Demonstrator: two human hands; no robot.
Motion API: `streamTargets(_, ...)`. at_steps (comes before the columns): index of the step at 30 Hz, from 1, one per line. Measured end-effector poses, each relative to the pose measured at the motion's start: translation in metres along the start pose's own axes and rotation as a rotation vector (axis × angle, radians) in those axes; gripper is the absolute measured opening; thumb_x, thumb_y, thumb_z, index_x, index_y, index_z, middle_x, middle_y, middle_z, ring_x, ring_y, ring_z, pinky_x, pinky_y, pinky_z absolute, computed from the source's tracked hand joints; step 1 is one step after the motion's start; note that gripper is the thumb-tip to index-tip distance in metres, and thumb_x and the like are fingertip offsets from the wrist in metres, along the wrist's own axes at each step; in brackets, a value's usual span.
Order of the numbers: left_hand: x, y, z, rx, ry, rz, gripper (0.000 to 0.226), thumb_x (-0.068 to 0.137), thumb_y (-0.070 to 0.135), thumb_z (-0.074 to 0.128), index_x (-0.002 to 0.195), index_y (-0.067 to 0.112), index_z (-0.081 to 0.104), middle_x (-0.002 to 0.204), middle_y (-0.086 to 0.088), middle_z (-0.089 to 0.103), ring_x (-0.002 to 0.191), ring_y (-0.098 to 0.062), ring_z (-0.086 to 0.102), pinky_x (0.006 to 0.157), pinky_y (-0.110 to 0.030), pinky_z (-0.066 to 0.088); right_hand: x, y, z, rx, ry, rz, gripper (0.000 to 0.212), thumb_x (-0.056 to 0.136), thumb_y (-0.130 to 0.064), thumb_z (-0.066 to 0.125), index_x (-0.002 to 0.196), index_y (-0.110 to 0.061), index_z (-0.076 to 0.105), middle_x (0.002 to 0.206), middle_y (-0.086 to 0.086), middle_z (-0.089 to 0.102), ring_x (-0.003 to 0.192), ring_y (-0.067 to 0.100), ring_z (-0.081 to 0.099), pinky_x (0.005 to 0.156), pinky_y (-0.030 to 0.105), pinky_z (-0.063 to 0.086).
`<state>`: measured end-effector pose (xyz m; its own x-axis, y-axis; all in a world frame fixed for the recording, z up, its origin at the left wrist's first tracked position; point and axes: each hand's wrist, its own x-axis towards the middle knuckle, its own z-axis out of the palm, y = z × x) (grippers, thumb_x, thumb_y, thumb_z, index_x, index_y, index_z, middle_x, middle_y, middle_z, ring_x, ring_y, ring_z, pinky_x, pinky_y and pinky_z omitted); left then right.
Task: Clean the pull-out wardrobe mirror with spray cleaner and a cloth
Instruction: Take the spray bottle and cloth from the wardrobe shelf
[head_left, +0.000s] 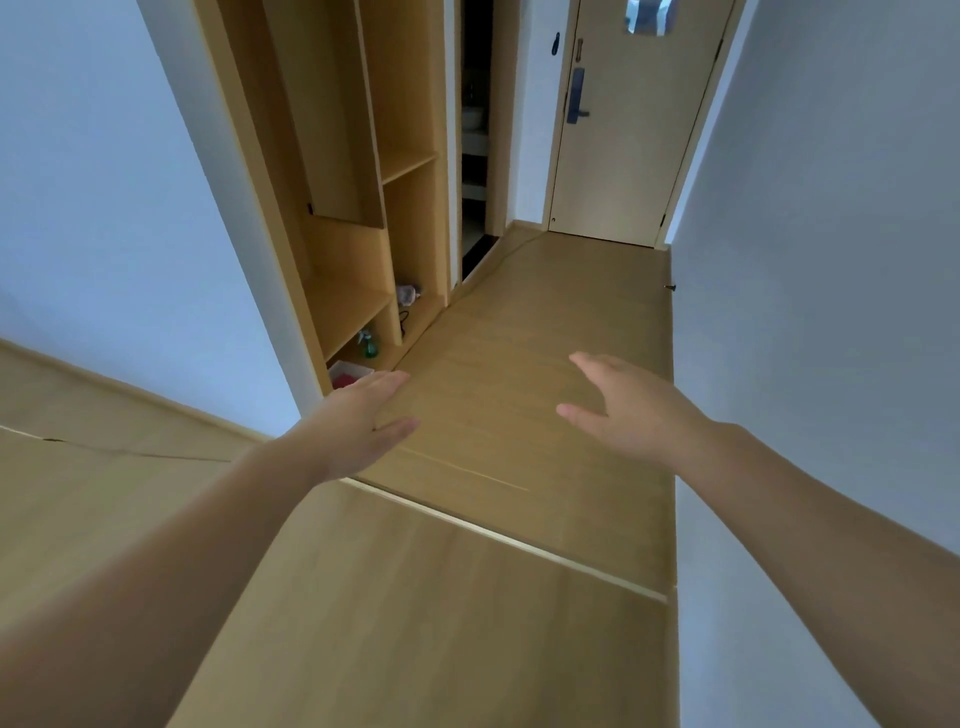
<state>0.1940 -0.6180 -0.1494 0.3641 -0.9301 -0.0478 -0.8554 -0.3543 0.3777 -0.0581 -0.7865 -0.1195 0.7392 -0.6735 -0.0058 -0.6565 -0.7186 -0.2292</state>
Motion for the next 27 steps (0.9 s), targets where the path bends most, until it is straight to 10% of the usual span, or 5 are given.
streamTargets(27,0.384,0.038,0.021,-0.01,0.075,-0.385,0.055,0.095,0.044,0.052,0.145,0.024,0.037,0.14,0.001,0.049,0.113,-0.012,0.049,0.085,-0.021,0.038,0.425,0.245,-0.023,0.041,-0.138,-0.209,0.071,0.093,-0.055,0.047,0.152,-0.022,0.025,0.156,0.0,0.032,0.142,0.02,0.032,0.113,0.041,0.033)
